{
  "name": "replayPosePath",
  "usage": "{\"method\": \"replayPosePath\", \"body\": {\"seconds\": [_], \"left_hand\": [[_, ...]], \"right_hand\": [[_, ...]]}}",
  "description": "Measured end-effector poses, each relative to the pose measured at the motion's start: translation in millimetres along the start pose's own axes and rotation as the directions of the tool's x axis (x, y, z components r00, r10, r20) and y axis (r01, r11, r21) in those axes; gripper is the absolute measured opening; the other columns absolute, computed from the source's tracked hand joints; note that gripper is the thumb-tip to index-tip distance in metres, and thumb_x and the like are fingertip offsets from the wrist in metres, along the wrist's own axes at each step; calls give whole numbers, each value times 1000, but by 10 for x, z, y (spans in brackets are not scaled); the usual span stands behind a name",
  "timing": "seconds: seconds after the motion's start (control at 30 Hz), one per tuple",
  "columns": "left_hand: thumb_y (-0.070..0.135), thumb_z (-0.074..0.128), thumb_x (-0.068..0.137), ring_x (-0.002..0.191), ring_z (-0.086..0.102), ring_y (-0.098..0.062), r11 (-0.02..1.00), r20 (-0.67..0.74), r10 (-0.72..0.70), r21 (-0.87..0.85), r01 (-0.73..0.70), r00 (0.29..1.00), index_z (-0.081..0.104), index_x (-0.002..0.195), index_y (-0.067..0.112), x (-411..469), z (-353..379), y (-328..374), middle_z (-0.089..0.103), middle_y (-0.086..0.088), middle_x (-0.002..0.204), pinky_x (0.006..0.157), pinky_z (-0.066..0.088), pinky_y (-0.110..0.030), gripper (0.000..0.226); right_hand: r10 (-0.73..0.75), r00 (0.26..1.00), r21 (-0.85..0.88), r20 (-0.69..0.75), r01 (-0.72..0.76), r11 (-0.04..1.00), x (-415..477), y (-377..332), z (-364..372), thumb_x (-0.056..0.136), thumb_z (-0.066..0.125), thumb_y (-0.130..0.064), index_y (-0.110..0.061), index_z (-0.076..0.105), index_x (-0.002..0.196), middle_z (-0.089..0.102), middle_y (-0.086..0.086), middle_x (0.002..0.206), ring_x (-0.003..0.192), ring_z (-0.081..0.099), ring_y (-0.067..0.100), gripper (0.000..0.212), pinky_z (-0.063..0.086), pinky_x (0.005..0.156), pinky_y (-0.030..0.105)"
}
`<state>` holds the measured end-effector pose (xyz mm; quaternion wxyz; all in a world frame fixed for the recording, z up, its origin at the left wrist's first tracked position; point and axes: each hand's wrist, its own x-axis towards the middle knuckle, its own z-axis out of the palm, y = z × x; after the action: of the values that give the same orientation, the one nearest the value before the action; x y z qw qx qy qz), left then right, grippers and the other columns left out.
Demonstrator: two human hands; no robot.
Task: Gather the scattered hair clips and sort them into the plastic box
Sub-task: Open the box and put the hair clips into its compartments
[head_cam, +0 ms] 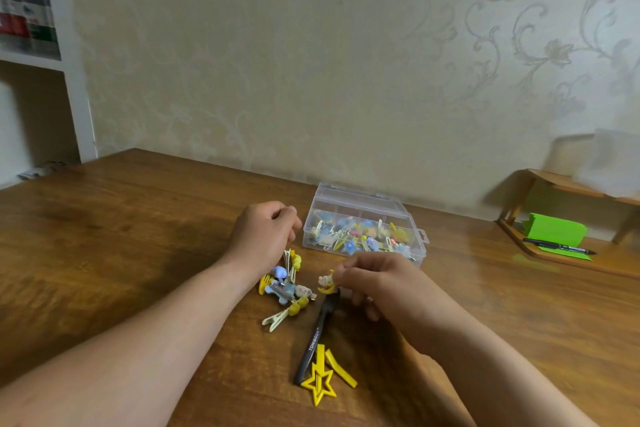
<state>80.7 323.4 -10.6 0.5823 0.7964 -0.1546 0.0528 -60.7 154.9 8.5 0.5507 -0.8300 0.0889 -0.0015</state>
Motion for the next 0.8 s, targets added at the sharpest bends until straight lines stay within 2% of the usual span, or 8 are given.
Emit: {"method": "replayPosePath", "body": {"seconds": [0.1,0.2,0.3,0.37,0.5,0.6,0.8], "left_hand": [[27,54,109,70,60,-18,1000,0,0,-11,0,1000,76,84,15,6,-5,-7,69,-1,73,69,50,-36,36],[28,53,109,71,61,-19,1000,-2,2,-8,-2,1000,76,85,16,8,2,-11,70,-2,75,68,49,-36,36],[28,52,110,71,61,-18,1000,-4,4,6,-4,1000,76,85,16,6,18,-7,70,-3,77,67,47,-34,36],[27,53,109,71,61,-18,1000,-6,5,-2,-5,1000,76,83,16,16,21,-8,70,-3,75,67,48,-34,36],[27,53,109,71,61,-18,1000,-3,-2,-18,2,1000,76,83,16,14,12,-10,70,-2,75,68,48,-34,36],[28,52,109,72,62,-18,1000,1,0,-7,0,1000,76,84,16,4,8,-1,70,-3,76,67,48,-34,36],[28,52,109,73,62,-18,1000,12,-2,-6,2,1000,76,87,17,-6,4,8,70,-3,78,68,49,-34,35]], "right_hand": [[-14,1000,56,-25,15,998,7,-5,-100,100,71,-25,-19,79,90,75,4,83,67,58,12,14,44,58,25],[-73,985,86,-155,87,993,80,-22,-304,100,70,-15,-12,78,92,77,7,84,65,57,14,12,43,55,26],[-124,924,-40,-360,118,992,249,-103,-615,96,72,-12,-13,79,90,78,5,78,62,57,15,10,42,54,30],[-137,896,-164,-422,73,984,376,-166,-801,97,71,-15,-16,79,92,80,2,80,62,60,14,9,44,55,30],[-77,919,-340,-386,-64,938,614,-205,-915,98,69,-15,-13,77,95,79,3,85,71,64,17,8,46,50,25],[-37,930,-457,-365,-145,878,759,-178,-874,96,72,-14,-11,80,92,78,11,88,65,59,18,10,45,48,23],[18,930,-565,-368,-239,790,909,-130,-835,89,76,-17,2,81,96,67,9,70,57,54,21,21,46,55,28]]}}
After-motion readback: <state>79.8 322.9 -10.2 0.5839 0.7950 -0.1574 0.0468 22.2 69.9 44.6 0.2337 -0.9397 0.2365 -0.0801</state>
